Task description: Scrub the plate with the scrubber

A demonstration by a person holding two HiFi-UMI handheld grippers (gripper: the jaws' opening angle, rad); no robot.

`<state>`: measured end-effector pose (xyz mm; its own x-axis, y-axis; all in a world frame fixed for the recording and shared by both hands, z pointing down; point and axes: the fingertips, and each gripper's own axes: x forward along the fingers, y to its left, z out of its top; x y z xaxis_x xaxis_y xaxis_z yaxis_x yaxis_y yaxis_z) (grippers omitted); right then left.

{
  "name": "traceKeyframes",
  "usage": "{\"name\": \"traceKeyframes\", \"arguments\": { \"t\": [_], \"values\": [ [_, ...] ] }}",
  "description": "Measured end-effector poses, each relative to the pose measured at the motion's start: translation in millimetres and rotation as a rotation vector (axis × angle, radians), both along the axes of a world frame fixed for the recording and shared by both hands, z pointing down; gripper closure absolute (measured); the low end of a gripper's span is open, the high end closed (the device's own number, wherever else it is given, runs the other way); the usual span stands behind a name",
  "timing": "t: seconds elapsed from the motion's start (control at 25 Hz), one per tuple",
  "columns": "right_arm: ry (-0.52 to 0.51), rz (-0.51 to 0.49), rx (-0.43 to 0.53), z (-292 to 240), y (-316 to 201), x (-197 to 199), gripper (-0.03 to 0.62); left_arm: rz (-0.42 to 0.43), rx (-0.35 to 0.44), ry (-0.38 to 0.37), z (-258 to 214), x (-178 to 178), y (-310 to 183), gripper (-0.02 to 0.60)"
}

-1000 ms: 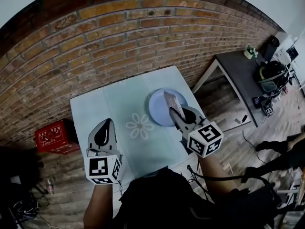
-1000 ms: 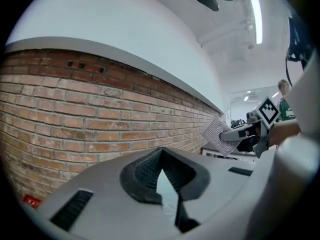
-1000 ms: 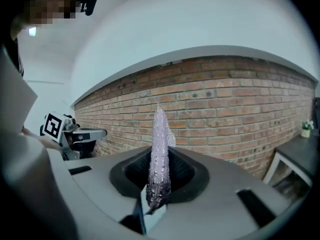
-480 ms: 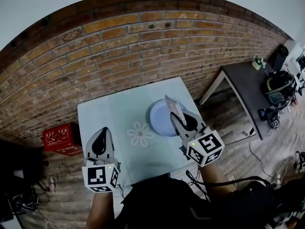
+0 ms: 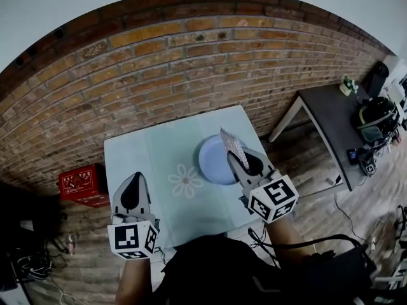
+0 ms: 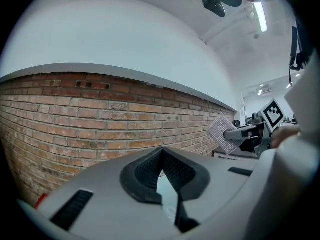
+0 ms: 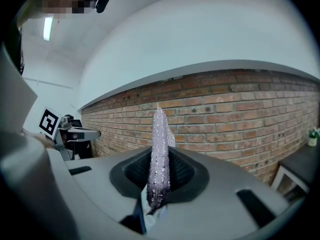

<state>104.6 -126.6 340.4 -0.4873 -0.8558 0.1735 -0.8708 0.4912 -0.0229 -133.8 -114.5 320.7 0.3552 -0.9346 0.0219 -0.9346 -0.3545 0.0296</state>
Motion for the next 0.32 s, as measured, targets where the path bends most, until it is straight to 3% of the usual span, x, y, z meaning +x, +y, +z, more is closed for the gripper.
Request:
{"name": "traceKeyframes", "arguments": {
  "t": [0.32],
  "values": [
    [-0.009,0.009,0.020,-4.1,-4.9,5.5,0.526,-0.018,0.026,-0.003,-7.5,-1.2,-0.2,0.572]
  ]
}}
